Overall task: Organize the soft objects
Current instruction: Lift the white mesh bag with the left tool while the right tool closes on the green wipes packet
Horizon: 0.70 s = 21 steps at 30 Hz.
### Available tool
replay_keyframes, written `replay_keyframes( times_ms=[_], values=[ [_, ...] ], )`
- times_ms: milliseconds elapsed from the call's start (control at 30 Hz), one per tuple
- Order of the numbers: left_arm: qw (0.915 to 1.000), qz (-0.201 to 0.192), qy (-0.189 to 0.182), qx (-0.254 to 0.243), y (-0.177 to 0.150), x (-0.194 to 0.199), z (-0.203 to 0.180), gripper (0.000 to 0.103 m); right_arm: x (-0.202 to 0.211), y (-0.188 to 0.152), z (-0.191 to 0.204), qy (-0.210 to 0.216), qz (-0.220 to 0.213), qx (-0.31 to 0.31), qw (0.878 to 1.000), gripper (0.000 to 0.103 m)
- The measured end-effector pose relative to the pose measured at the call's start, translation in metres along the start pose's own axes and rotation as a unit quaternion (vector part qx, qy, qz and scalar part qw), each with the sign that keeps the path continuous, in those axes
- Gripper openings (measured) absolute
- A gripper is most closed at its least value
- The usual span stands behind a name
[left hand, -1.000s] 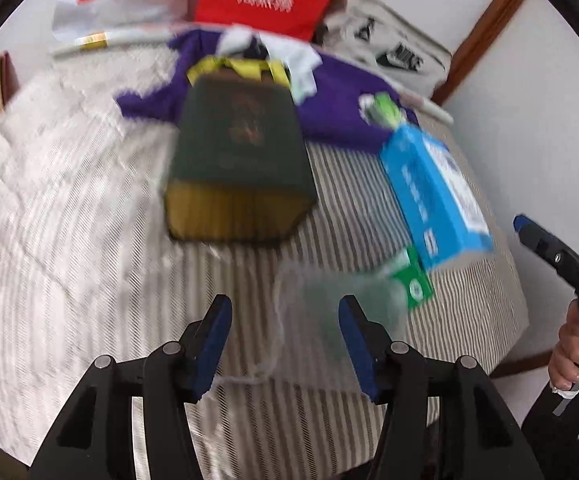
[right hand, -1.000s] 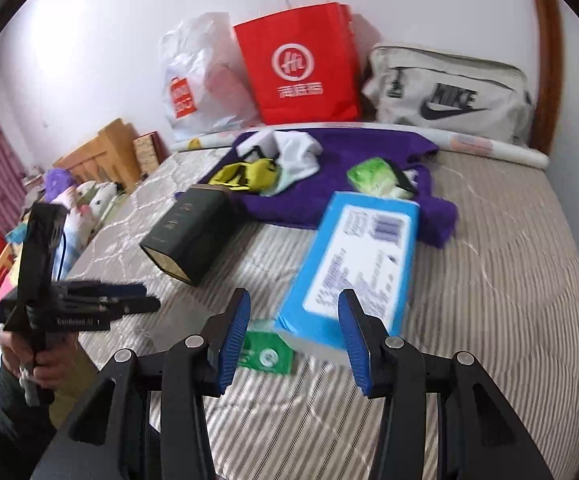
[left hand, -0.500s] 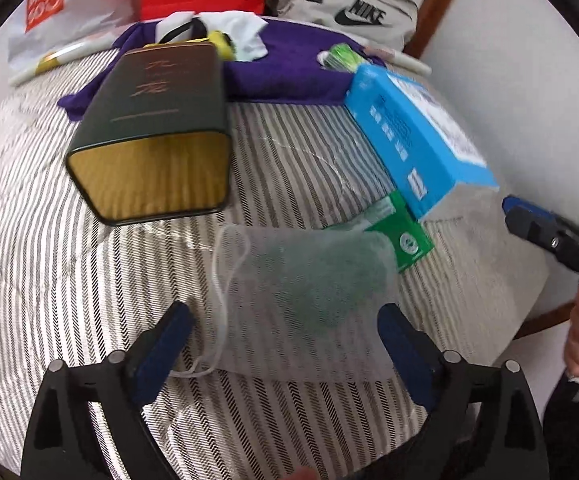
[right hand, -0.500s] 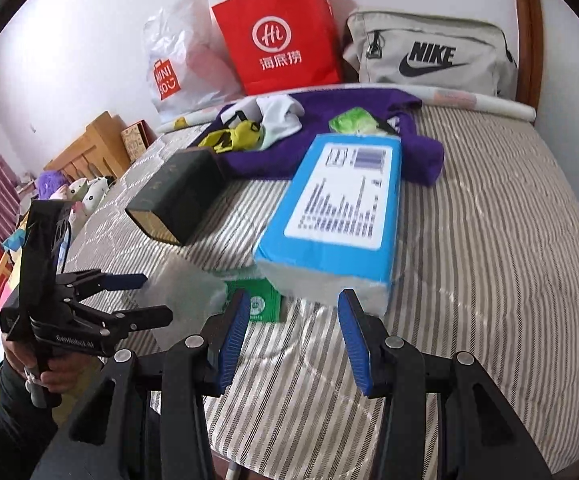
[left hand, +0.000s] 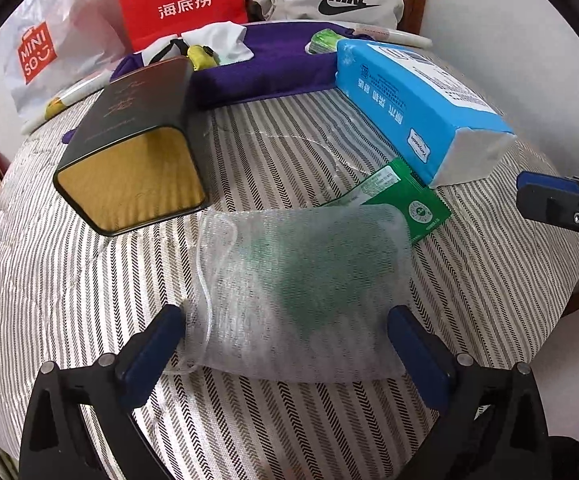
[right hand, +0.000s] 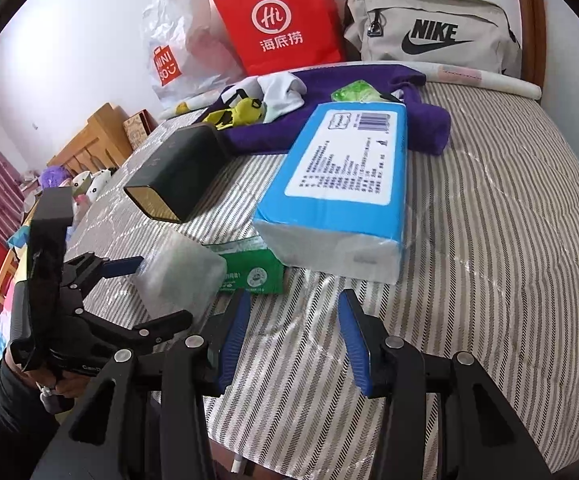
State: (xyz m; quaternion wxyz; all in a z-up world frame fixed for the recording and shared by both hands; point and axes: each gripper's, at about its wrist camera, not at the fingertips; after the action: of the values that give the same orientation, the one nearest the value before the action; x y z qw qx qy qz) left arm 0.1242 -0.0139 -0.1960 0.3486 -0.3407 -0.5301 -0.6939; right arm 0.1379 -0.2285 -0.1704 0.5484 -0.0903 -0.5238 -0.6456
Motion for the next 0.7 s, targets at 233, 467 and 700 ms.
replay_keyframes(
  times_ms=[233, 467, 700],
  values=[
    [0.9995, -0.029, -0.014, -0.005, -0.004, 0.010, -0.005, 0.065, -0.001, -0.004, -0.004, 0.001, 0.003, -0.009, 1.000, 0.046],
    [0.9987, -0.042, -0.030, -0.006, -0.009, 0.017, -0.006, 0.045, -0.009, -0.008, 0.005, 0.000, 0.014, 0.003, 1.000, 0.046],
    [0.9962, -0.028, -0.067, 0.047, -0.011, 0.013, 0.024, 0.021, -0.016, -0.008, 0.013, 0.005, 0.024, 0.012, 1.000, 0.046]
  ],
)
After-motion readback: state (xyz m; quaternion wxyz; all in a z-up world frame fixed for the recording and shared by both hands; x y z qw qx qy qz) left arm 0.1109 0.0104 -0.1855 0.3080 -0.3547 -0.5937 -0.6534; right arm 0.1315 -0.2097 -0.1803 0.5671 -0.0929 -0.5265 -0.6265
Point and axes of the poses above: each gripper's, at about its wrist camera, not at the fingertips, and x roughly against the way its jaws point, z to its left, y to its top, and after that the axes turned 13 degrees about y, right-handed
